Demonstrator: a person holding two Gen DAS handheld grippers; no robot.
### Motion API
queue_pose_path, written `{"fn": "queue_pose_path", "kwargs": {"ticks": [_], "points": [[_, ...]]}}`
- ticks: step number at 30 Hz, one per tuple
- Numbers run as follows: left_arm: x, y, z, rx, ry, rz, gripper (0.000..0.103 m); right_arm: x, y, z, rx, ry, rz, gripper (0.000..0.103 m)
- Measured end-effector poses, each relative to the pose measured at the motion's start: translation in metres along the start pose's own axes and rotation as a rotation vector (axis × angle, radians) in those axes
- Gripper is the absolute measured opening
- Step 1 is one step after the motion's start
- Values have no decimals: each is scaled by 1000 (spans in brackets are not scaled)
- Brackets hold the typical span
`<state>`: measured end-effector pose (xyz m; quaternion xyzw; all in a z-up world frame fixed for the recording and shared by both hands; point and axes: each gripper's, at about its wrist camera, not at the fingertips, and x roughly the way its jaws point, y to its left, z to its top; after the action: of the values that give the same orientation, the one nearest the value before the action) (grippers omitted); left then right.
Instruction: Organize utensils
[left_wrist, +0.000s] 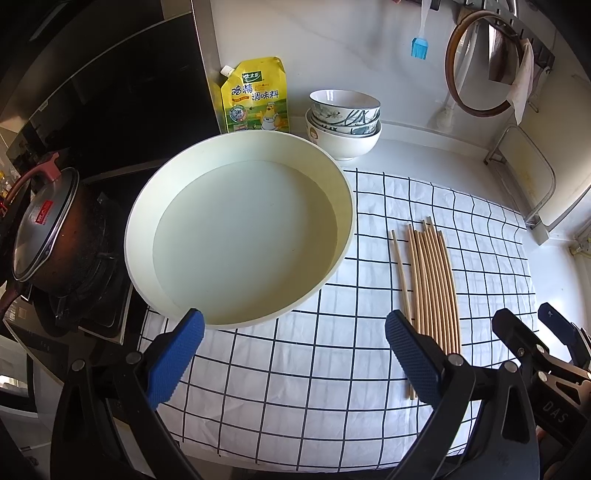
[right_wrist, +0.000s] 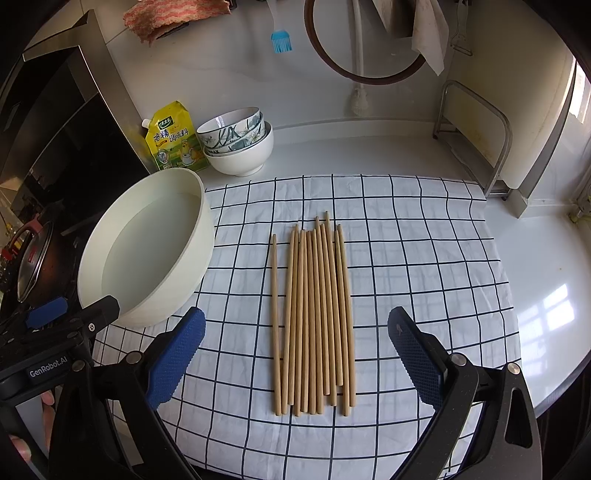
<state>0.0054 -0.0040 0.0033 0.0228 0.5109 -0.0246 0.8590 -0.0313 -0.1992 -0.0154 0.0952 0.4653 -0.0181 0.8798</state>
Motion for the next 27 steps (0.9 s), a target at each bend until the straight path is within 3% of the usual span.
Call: {"fn": "queue_pose_path", "kwargs": {"ticks": [27], "points": [[-2, 1, 0, -3, -10, -7, 97, -1, 0, 3, -1, -4, 2, 95]]}}
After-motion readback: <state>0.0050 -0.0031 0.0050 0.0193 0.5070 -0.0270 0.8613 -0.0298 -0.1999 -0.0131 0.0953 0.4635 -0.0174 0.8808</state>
